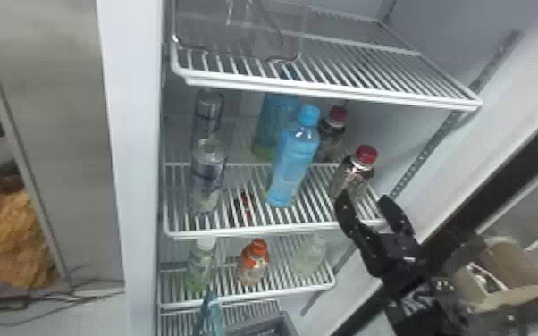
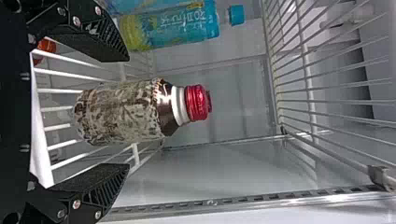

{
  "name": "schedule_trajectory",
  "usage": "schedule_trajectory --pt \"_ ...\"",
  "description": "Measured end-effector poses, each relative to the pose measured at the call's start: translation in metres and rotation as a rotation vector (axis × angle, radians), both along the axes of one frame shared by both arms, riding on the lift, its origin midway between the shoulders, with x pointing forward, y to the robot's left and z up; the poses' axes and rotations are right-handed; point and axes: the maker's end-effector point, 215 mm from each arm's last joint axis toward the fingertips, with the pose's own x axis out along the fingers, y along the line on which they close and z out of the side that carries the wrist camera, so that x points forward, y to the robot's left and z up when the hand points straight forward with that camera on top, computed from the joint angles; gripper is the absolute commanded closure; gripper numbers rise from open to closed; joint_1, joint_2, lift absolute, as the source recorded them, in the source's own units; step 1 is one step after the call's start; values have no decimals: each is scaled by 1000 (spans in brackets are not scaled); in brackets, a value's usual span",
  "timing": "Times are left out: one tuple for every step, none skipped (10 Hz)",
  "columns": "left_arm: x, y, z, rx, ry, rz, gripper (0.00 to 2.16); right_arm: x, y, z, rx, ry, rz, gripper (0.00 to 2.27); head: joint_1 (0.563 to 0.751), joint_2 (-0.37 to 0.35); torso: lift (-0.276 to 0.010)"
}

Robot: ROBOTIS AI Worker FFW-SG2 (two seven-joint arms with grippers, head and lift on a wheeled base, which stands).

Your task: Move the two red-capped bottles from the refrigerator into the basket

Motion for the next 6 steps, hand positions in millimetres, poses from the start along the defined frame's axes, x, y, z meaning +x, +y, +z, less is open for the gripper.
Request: schedule_trajectory --pt "0 0 0 1 0 0 1200 5 -3 -1 -7 6 -6 220 695 -350 0" --pt "1 0 0 1 -1 0 1200 11 -5 -1 -10 10 -10 220 695 -350 0" --pt "1 0 0 1 -3 -1 1200 17 -6 -2 -12 9 -11 220 695 -350 0" --pt "2 0 1 2 -7 -2 1200 25 -8 -2 -13 9 -11 222 695 -350 0" --pt "3 0 2 2 -10 -2 1200 32 -10 -2 -14 8 -11 223 695 -350 0" --pt "3 0 2 3 -12 -2 1200 40 -11 -1 -14 4 -10 223 695 -350 0"
